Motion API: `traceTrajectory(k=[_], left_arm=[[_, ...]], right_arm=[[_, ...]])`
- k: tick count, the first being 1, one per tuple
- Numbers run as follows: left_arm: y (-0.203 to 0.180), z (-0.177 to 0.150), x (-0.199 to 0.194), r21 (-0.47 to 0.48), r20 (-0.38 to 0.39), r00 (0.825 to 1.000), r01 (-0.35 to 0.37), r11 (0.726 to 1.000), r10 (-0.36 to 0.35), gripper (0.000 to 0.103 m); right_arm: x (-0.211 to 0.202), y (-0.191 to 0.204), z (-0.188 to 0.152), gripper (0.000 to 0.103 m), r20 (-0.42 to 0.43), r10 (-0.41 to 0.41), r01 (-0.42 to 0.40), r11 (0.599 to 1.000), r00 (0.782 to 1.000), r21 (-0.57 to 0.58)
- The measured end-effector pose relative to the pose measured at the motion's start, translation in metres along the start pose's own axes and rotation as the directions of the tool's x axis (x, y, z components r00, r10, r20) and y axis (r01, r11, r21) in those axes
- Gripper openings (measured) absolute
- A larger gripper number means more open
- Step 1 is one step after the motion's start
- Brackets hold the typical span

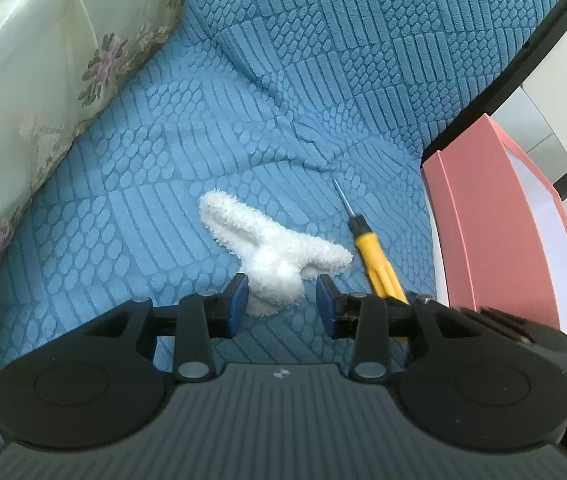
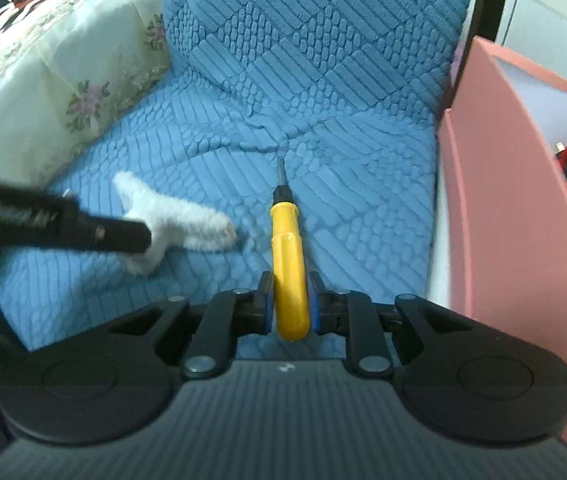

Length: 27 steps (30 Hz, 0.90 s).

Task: Organize rigid objects
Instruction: 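Lift the fluffy toy with the left tool while the right tool lifts the screwdriver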

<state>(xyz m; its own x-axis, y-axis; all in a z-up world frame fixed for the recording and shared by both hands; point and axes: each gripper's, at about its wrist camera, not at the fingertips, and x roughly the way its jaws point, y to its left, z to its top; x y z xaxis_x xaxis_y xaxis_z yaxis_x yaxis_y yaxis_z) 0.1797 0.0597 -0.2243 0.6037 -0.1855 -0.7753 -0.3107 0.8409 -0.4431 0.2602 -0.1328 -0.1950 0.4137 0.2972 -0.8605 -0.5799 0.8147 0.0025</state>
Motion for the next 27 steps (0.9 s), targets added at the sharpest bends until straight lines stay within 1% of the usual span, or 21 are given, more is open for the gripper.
traceTrajectory(k=[6,11,12,15,20,23,24,27], left_arm=[[-0.001,0.000,0.001,0.016,-0.005,1.000,-0.005,1.000,0.005,0.043],[-0.006,0.000,0.003,0.041,-0.008,1.000,-0.021,0.999,0.021,0.043],[-0.006,0.001,0.003,0.043,-0.008,1.000,-0.022,0.999,0.023,0.043],[-0.005,0.001,0.007,0.038,-0.016,0.999,-0.033,0.999,0.034,0.043],[-0.005,0.002,0.011,0.038,-0.020,0.999,-0.042,0.998,0.043,0.043],[-0.005,0.002,0.012,0.036,-0.023,0.999,-0.046,0.998,0.047,0.043],[-0.004,0.003,0.012,0.034,-0.023,0.999,-0.045,0.998,0.046,0.043],[-0.004,0.003,0.014,0.032,-0.023,0.999,-0.047,0.998,0.047,0.043]], right_arm=[[-0.018,0.010,-0.023,0.020,-0.018,-0.067,0.067,0.998,0.998,-0.014],[-0.027,0.019,-0.038,0.021,-0.031,-0.062,0.061,0.998,0.998,-0.020],[-0.026,0.019,-0.039,0.021,-0.026,-0.060,0.059,0.998,0.998,-0.020],[-0.023,0.019,-0.034,0.026,-0.008,-0.073,0.073,0.997,0.997,0.001],[-0.010,0.017,-0.025,0.027,0.011,-0.056,0.056,0.998,0.998,0.027],[0.001,0.018,-0.023,0.026,-0.002,-0.041,0.041,0.999,0.999,0.033],[0.004,0.019,-0.022,0.028,-0.008,-0.035,0.035,0.999,0.999,0.035],[0.008,0.022,-0.021,0.026,0.009,-0.039,0.039,0.999,0.999,0.029]])
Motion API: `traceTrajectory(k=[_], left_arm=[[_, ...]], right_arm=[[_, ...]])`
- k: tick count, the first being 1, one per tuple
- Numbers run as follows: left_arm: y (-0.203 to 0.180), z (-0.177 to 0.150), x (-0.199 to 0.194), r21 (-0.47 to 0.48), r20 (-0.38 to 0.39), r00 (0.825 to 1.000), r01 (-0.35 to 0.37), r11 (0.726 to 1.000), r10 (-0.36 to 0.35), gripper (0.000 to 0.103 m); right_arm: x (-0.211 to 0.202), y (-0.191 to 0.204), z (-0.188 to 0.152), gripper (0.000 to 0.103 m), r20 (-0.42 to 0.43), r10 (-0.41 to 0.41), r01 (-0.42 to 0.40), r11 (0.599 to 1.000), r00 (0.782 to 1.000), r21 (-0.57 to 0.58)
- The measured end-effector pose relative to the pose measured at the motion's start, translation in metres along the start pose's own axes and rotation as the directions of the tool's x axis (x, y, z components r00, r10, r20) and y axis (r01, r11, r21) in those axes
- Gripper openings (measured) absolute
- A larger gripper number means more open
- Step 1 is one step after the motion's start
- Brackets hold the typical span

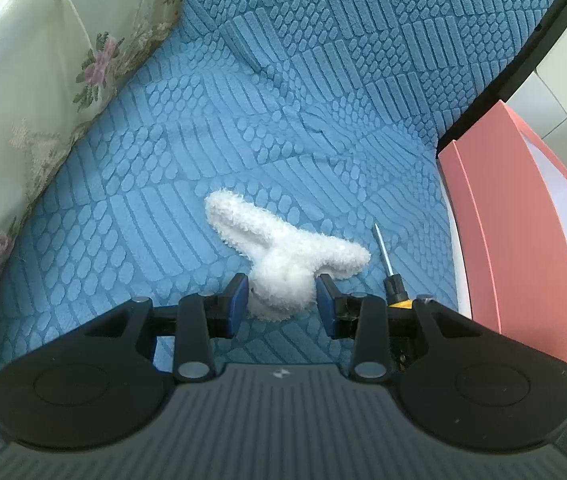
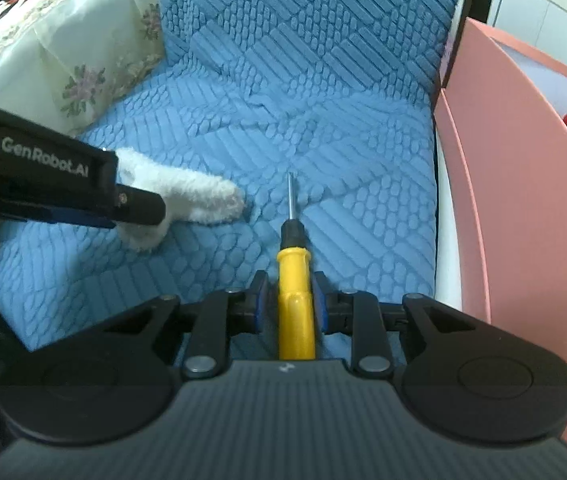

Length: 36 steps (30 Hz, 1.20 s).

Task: Organize rigid objects
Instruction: 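Lift the fluffy toy with the left tool while the right tool lifts the screwdriver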

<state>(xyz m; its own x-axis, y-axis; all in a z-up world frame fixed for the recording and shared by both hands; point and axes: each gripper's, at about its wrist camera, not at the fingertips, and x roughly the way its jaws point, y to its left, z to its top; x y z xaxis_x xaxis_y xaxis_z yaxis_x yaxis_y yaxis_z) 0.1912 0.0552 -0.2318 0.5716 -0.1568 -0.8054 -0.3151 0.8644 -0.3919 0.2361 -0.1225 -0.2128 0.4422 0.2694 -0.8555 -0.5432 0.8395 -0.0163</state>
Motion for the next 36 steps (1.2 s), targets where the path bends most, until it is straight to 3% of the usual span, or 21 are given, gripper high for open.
traceTrajectory(k=[3,13,27,36], left_arm=[[-0.002,-0.001,0.001,0.008,0.001,1.000,-0.004,1.000,0.004,0.043],[-0.009,0.000,0.006,0.055,0.006,1.000,-0.027,0.998,0.027,0.043],[-0.025,0.001,0.024,0.165,0.015,0.995,-0.100,0.981,0.099,0.042],[-0.022,-0.004,0.012,0.115,0.029,0.997,-0.068,0.991,0.066,0.039]], right_arm=[[0.000,0.003,0.000,0.022,0.009,-0.010,0.010,1.000,1.000,-0.006],[-0.015,-0.011,0.006,0.021,0.053,0.000,-0.005,0.997,0.999,0.078],[-0.015,-0.015,-0.009,0.022,-0.062,0.035,-0.028,0.994,0.997,0.104],[-0.010,-0.013,-0.005,0.024,-0.023,0.003,-0.001,0.998,1.000,0.068]])
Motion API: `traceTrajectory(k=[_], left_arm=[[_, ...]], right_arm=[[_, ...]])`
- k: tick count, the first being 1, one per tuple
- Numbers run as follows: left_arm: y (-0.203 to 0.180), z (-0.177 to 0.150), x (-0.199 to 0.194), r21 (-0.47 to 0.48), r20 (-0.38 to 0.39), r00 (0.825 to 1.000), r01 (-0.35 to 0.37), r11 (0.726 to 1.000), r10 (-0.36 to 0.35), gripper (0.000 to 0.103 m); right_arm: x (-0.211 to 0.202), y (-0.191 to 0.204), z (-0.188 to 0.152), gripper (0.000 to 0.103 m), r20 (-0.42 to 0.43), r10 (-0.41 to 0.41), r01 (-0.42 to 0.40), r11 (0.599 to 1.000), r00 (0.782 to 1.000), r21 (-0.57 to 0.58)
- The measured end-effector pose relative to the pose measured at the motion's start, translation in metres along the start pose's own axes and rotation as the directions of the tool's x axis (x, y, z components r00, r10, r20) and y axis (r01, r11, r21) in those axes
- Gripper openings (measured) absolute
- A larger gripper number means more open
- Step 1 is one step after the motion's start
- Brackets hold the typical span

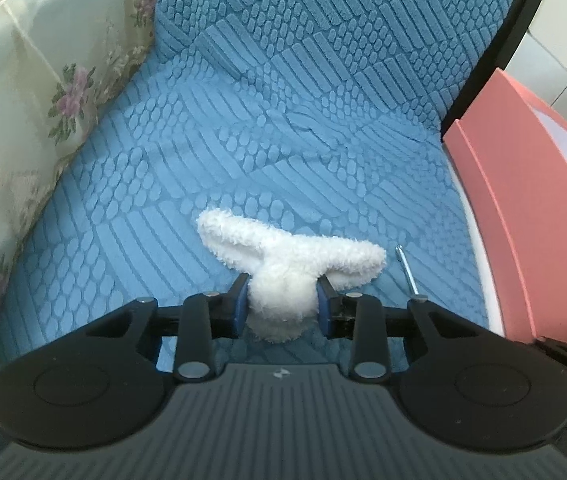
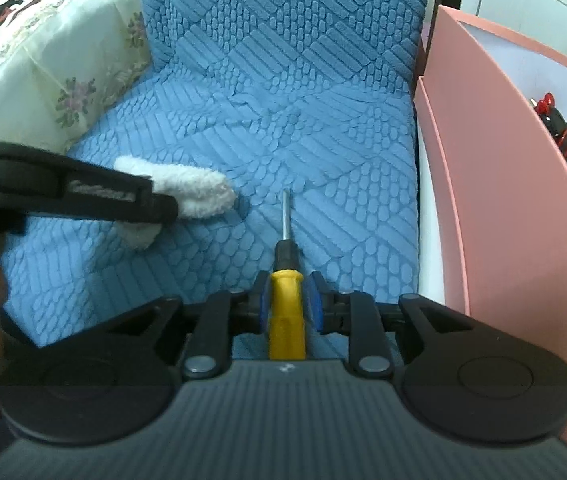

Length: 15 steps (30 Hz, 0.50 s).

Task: Organize rigid objects
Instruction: 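Lift the fluffy toy with the left tool while the right tool lifts the screwdriver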

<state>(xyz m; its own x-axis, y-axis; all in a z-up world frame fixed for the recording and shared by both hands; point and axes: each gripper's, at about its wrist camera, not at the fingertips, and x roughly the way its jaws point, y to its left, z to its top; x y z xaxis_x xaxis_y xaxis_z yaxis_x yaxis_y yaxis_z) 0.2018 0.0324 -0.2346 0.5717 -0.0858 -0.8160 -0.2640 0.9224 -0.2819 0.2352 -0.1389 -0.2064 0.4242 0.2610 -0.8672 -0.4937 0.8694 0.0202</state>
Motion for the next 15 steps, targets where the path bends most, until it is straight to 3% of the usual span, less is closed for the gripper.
traceTrajectory(k=[8,15], left_arm=[[0.001,-0.003,-0.012,-0.023,0.026,1.000,0.016,1.000,-0.015,0.038],[-0.001,-0.004,-0.027,-0.028,0.050,0.998,0.044,0.999,-0.043,0.038]], right_arm=[[0.006,0.007,-0.003,0.022,0.008,0.010,-0.010,1.000,1.000,-0.030],[-0.010,-0.005,-0.002,0.022,0.062,0.028,-0.030,0.999,0.998,0.023]])
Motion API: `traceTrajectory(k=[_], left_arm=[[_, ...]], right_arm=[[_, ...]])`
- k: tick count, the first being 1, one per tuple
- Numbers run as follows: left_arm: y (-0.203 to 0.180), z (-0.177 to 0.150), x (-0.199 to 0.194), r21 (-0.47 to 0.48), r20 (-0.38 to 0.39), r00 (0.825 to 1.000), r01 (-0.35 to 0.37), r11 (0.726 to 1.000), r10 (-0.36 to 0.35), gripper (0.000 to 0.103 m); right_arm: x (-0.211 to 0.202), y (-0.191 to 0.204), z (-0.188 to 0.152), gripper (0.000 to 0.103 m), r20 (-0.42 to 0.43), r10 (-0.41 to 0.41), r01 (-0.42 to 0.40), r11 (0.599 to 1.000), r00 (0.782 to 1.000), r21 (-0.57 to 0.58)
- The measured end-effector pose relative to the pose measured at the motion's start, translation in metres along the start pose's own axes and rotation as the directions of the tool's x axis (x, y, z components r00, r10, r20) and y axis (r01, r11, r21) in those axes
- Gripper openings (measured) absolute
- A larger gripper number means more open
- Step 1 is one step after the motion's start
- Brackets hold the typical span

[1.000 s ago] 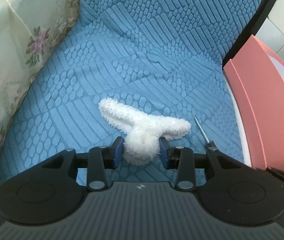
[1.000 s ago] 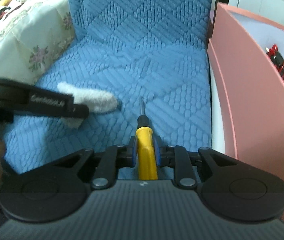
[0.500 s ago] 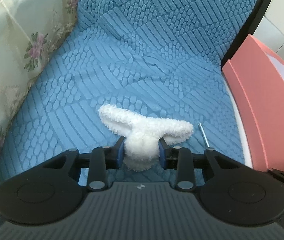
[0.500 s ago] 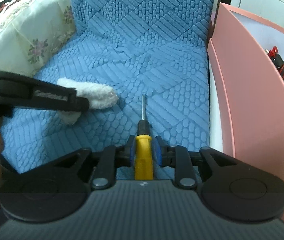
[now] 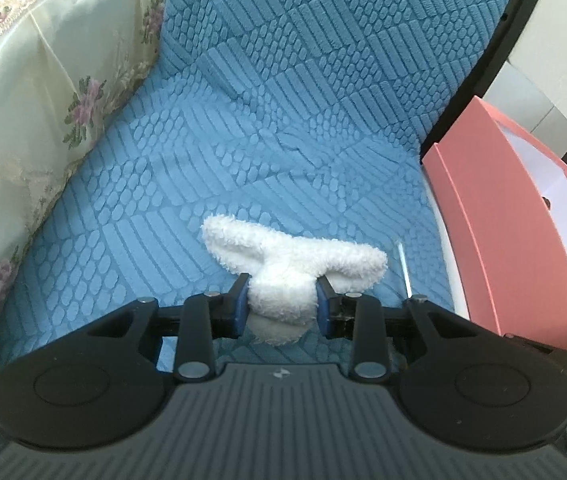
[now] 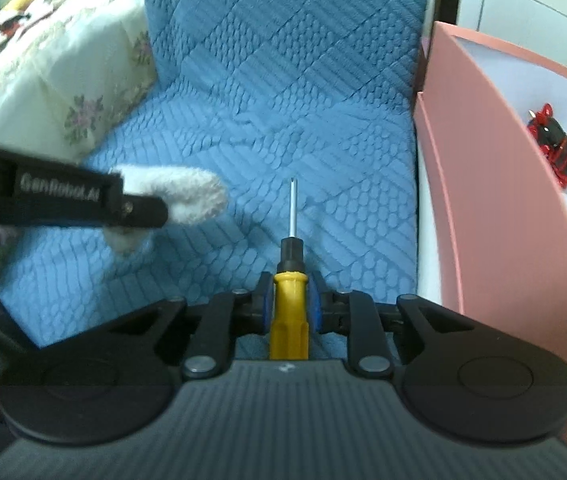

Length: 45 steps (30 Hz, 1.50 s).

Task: Organize rigid objects
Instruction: 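Lift the fluffy toy with the left tool while the right tool lifts the screwdriver, then carry the fluffy toy with the left tool while the right tool carries the screwdriver into the box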

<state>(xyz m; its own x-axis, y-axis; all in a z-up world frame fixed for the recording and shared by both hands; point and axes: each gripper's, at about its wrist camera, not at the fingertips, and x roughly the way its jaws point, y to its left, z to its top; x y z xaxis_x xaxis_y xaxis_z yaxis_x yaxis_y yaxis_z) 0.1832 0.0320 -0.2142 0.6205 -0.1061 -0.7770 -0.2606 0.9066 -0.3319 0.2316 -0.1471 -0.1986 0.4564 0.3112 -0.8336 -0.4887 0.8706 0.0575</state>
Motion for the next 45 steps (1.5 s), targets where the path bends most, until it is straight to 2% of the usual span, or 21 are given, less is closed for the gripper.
traceTrajectory(k=[12,19,29,38,45], left_arm=[[-0.005,0.000,-0.020,-0.016,0.001,0.999,0.035,0.999,-0.035,0.038],[-0.006,-0.008,-0.041,-0.074,-0.012,0.998,0.058,0.996,-0.059,0.038],[-0.027,-0.002,-0.077,-0.062,-0.003,0.998,0.068,0.996,-0.069,0.038],[-0.060,0.025,-0.116,-0.022,0.030,0.995,0.091,0.996,-0.090,0.038],[-0.107,0.046,-0.143,0.024,0.058,0.989,0.133,0.991,-0.134,0.038]], right_arm=[[-0.031,-0.006,0.009,0.022,-0.017,0.034,-0.033,0.999,0.999,0.042],[-0.058,-0.004,0.015,0.022,-0.004,0.018,-0.018,1.000,1.000,0.021],[-0.095,-0.012,0.027,0.022,0.018,0.011,-0.012,0.999,1.000,0.037],[-0.146,-0.036,0.053,0.022,0.082,0.013,-0.019,0.997,0.997,0.075],[-0.182,-0.062,0.070,0.022,0.132,-0.004,-0.007,0.997,0.991,0.082]])
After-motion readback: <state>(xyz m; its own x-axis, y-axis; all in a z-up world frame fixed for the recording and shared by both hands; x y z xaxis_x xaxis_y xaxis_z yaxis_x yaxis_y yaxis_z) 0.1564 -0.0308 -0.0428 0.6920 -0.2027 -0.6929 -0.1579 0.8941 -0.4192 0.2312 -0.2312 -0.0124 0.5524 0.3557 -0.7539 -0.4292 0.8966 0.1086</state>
